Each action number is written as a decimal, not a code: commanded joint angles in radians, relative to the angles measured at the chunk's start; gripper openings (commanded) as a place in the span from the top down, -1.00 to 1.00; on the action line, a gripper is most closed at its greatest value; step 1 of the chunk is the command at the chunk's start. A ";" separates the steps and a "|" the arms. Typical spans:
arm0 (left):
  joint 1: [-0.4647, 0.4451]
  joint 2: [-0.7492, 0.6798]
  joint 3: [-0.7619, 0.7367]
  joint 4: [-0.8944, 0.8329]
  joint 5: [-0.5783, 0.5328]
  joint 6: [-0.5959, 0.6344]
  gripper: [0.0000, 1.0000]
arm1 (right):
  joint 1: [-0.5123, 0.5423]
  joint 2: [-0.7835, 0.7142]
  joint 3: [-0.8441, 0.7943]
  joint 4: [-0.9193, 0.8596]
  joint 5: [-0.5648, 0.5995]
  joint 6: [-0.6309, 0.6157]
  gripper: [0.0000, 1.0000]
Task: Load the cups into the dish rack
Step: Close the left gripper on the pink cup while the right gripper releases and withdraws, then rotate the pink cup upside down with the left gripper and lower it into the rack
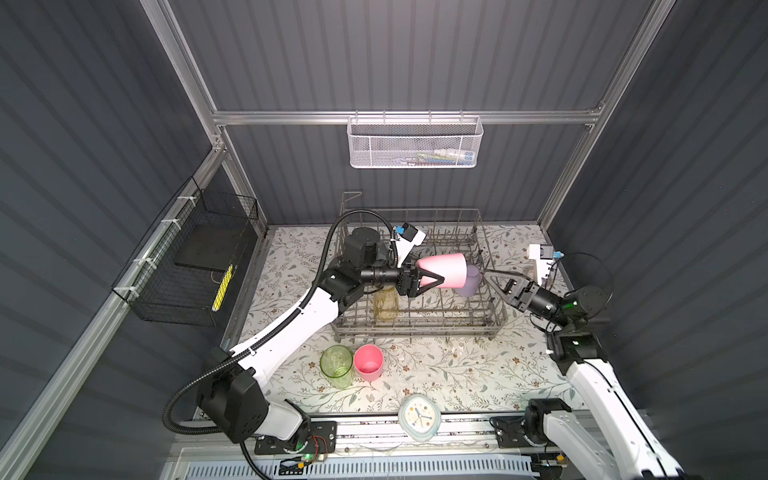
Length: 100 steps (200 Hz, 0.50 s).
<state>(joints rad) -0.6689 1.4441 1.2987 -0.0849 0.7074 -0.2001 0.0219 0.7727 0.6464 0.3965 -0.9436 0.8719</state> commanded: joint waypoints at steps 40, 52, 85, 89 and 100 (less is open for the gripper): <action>-0.004 0.015 0.153 -0.298 -0.263 0.170 -0.24 | -0.004 -0.095 0.115 -0.730 0.506 -0.458 0.29; -0.007 0.031 0.178 -0.350 -0.313 0.191 -0.24 | -0.004 -0.096 0.109 -0.740 0.526 -0.461 0.28; -0.015 0.058 0.213 -0.439 -0.408 0.230 -0.24 | -0.005 -0.098 0.089 -0.737 0.553 -0.457 0.27; -0.017 0.061 0.217 -0.446 -0.413 0.232 -0.24 | -0.005 -0.098 0.088 -0.737 0.556 -0.457 0.27; -0.018 0.069 0.222 -0.463 -0.425 0.240 -0.24 | -0.005 -0.097 0.087 -0.740 0.565 -0.460 0.27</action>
<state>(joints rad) -0.6788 1.4860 1.4864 -0.4458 0.3641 -0.0170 0.0193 0.6823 0.7444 -0.3080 -0.4385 0.4477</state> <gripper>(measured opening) 0.713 0.363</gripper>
